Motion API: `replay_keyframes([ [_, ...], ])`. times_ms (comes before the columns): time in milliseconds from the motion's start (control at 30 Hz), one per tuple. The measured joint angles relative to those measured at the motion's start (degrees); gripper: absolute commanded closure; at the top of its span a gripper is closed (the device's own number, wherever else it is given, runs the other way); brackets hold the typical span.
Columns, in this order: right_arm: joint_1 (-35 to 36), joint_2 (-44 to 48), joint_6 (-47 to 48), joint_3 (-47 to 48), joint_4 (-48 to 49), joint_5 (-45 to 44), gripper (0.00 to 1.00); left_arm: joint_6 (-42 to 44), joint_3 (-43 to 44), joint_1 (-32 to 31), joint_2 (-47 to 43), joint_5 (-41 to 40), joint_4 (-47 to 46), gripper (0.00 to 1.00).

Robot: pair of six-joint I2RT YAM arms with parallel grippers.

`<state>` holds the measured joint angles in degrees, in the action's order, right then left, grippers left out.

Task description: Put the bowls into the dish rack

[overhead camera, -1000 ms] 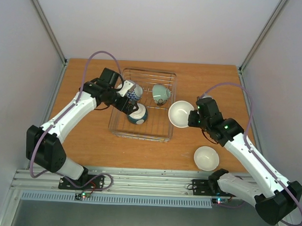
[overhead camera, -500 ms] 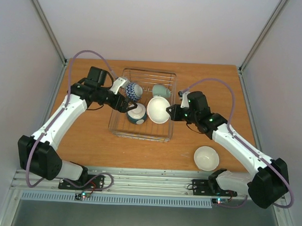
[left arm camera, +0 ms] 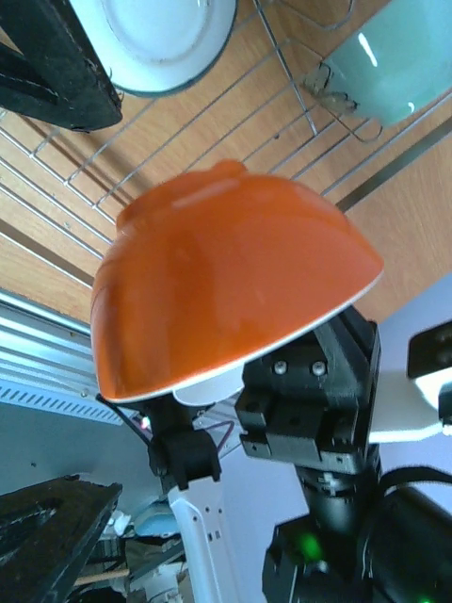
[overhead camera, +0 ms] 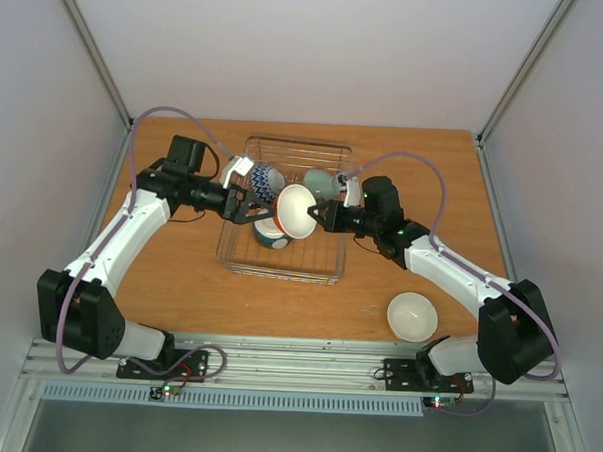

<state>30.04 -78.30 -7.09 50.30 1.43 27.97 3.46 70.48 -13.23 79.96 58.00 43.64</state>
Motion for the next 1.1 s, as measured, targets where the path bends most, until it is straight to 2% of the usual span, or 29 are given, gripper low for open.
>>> replay_keyframes([
  [200, 0.00, -1.62, -1.27, -0.13, 3.50, 1.62, 0.99, -1.16, -0.76, 0.00, 0.76, 3.23, -1.55, 0.01],
  [1100, 0.74, -5.66, -4.72, -1.07, 12.72, 6.43, 0.99, -1.86, -1.66, -0.02, 3.13, 5.79, -3.41, 0.01],
])
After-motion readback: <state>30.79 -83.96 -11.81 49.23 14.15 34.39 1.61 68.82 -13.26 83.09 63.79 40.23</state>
